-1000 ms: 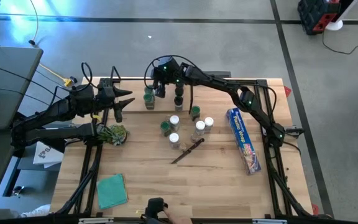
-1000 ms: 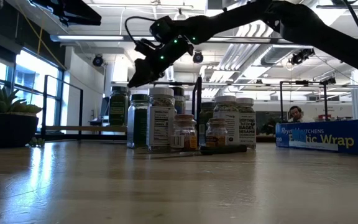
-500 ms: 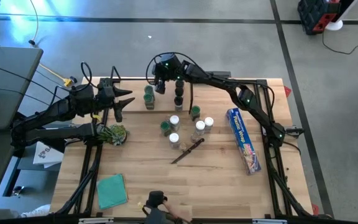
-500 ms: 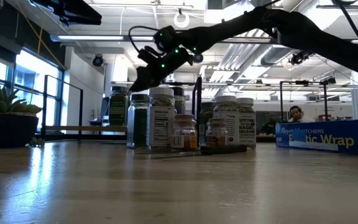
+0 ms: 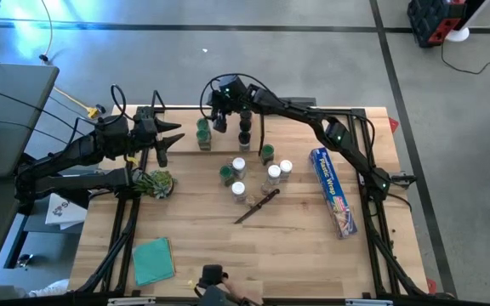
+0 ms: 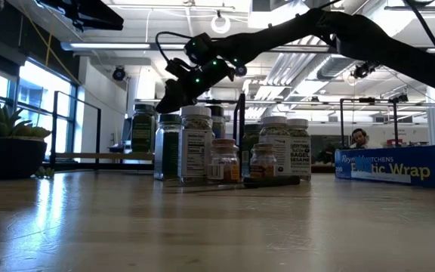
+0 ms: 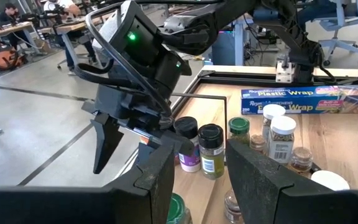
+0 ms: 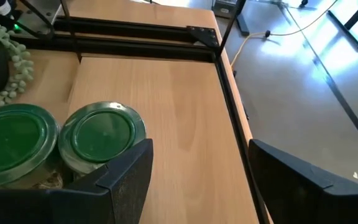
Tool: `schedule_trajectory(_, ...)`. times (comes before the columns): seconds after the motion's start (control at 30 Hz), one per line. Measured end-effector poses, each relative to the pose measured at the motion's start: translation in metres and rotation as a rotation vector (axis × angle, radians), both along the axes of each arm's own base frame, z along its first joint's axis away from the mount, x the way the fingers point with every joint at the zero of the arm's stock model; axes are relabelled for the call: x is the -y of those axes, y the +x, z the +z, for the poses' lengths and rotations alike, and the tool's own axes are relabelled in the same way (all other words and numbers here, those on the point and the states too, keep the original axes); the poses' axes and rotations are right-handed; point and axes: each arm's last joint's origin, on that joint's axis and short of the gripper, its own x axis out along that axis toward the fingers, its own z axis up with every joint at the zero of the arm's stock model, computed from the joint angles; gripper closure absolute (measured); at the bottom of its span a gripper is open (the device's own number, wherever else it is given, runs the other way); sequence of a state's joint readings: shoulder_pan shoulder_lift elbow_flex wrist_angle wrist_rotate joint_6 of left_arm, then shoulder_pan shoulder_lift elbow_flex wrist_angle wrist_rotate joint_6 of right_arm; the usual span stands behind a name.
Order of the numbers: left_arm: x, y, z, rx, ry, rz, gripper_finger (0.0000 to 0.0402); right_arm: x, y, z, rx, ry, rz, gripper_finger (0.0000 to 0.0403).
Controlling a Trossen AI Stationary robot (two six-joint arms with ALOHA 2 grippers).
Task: Shelf spices
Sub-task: Put the green lid seasoning bottle on the shelf, then adjust the green lid seasoning bottles
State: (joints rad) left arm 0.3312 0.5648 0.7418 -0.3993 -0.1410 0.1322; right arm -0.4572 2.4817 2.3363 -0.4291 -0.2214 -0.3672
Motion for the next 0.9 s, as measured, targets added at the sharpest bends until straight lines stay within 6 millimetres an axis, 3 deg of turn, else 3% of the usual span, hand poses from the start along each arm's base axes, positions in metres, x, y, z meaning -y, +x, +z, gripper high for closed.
schedule_trajectory(0.27,0.0,0.0,0.0,-0.005,-0.002,0.0,0.0261,-0.002,-0.003,0.003,-0.026,-0.003,-0.005,0.0144)
schedule_trajectory(0.4,-0.001,0.002,-0.007,-0.014,-0.051,0.017,0.0261,-0.015,-0.014,0.037,-0.055,-0.083,-0.034,0.0144)
schedule_trajectory(0.5,-0.009,0.01,-0.016,-0.055,-0.095,0.084,0.0261,-0.041,-0.024,0.074,-0.065,-0.106,-0.041,0.0144)
schedule_trajectory(0.57,-0.017,0.017,-0.022,-0.083,-0.128,0.144,0.0261,-0.063,-0.027,0.086,-0.076,-0.071,-0.039,0.0144)
schedule_trajectory(0.73,-0.036,0.033,-0.039,-0.183,-0.214,0.174,0.0261,-0.122,-0.013,0.079,-0.165,-0.086,-0.012,0.0144)
schedule_trajectory(0.9,-0.036,0.036,-0.045,-0.319,-0.23,0.063,0.0261,-0.173,-0.005,0.075,-0.213,-0.169,-0.047,0.0144)
